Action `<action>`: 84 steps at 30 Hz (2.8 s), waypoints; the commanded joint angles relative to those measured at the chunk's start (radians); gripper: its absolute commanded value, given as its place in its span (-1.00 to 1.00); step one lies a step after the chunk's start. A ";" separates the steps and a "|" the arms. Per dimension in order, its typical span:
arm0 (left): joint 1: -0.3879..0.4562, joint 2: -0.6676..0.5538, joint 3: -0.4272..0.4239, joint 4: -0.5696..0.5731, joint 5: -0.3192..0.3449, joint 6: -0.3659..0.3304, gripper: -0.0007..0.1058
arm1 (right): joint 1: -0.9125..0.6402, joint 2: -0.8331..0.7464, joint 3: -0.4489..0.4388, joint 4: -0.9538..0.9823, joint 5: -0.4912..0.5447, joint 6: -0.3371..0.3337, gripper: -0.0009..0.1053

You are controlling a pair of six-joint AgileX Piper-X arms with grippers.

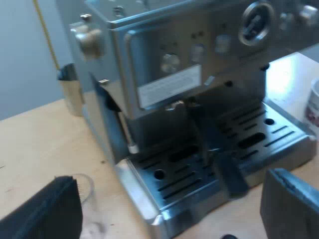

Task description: Remove mug from coffee machine

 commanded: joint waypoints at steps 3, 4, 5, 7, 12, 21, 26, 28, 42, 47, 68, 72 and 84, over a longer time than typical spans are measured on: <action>0.097 -0.002 -0.008 -0.002 -0.017 -0.009 0.65 | -0.014 0.069 -0.048 -0.002 0.017 -0.012 0.14; 0.133 -0.002 -0.008 0.008 -0.013 -0.009 0.65 | -0.025 0.078 -0.050 -0.004 0.015 -0.012 0.14; 0.157 -0.002 -0.008 0.013 -0.012 -0.014 0.65 | -0.041 0.081 -0.050 -0.007 0.015 -0.012 0.14; 0.175 -0.002 -0.008 0.016 -0.012 -0.017 0.65 | -0.070 0.084 -0.050 -0.007 0.015 -0.009 0.14; 0.179 -0.002 -0.008 0.062 -0.012 -0.017 0.65 | -0.198 0.069 -0.050 -0.007 0.015 -0.004 0.14; 0.179 -0.038 -0.008 0.120 -0.012 -0.010 0.65 | -0.280 -0.076 -0.028 -0.006 0.030 -0.013 0.14; 0.179 -0.120 -0.008 0.171 -0.012 -0.010 0.65 | -0.280 -0.225 0.041 -0.006 0.030 -0.013 0.14; 0.179 -0.141 -0.008 0.171 -0.012 -0.010 0.65 | -0.280 -0.270 0.062 -0.006 0.030 -0.013 0.14; 0.179 -0.435 -0.008 0.171 -0.012 -0.018 0.65 | -0.280 -0.626 0.158 0.139 0.030 -0.013 0.14; 0.179 -0.513 -0.008 0.173 -0.012 -0.030 0.65 | -0.280 -0.680 0.158 0.190 0.030 -0.013 0.14; 0.179 -0.524 0.031 0.334 -0.102 -0.062 0.65 | -0.280 -0.721 0.216 0.278 -0.030 -0.011 0.14; 0.179 -0.524 0.076 0.334 -0.102 -0.062 0.65 | -0.280 -0.721 0.244 0.302 -0.030 -0.011 0.14; 0.179 -0.524 0.177 0.332 -0.102 -0.062 0.65 | -0.280 -0.721 0.293 0.441 -0.047 -0.011 0.14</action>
